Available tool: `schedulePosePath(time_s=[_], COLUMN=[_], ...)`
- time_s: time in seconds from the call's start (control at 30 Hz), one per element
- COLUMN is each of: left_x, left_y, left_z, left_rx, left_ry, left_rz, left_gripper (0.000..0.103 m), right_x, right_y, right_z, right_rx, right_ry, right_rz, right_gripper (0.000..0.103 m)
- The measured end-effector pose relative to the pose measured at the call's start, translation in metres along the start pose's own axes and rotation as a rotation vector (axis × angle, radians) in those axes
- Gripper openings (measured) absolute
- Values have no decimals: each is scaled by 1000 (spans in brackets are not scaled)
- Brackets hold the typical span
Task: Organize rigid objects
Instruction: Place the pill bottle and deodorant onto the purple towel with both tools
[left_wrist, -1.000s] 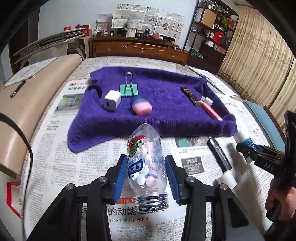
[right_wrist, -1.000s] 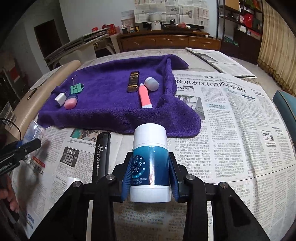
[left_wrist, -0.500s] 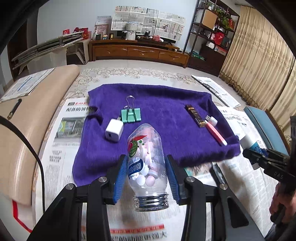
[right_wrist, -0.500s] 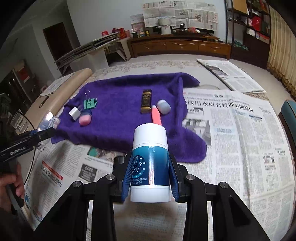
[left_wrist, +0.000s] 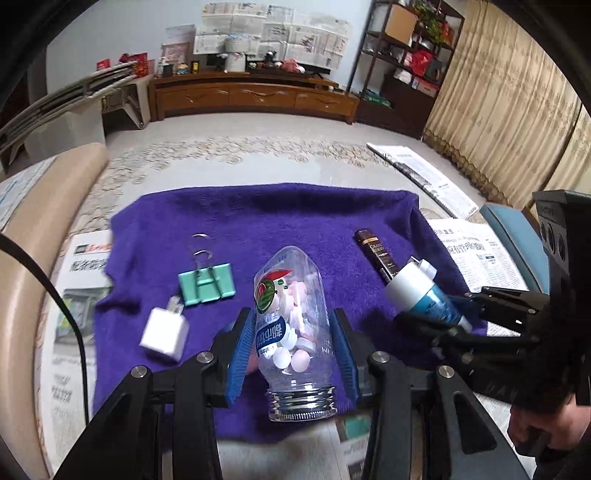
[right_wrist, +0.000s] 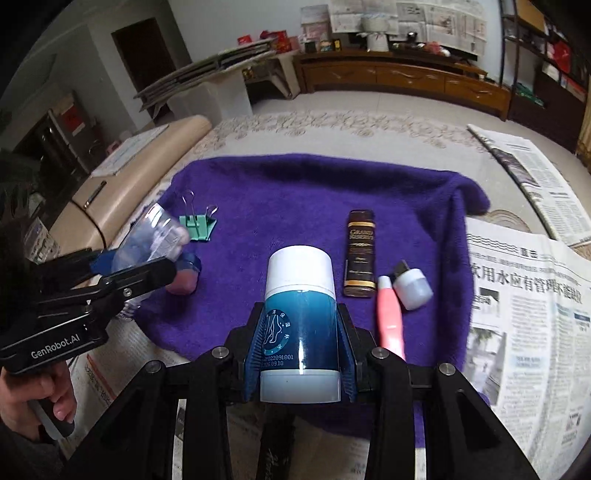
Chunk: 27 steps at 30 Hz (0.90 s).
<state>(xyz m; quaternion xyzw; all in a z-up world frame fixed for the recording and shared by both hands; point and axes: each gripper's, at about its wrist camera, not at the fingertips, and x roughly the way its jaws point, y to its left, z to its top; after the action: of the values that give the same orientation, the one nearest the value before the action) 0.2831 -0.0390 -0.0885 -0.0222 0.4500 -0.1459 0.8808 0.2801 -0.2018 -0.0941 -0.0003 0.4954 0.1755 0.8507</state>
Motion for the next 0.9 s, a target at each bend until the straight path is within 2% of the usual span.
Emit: schedulePosePath(time_s=[0.33,0.7,0.9], left_x=[37,66,68], left_y=[-5,-16,-19], left_z=[16,23,25], left_rx=[53,137,173], left_ry=[70,129,131], left_rz=[31,99,112], left_gripper=[40,40,41], right_x=[30,39,38], right_y=[-2,14,12], right_z=[4,-1,-6], right_rx=[-71,-263,-296], right_ry=[76,84,89], right_rz=[-29,-44,-22], right_gripper=[36,36,36])
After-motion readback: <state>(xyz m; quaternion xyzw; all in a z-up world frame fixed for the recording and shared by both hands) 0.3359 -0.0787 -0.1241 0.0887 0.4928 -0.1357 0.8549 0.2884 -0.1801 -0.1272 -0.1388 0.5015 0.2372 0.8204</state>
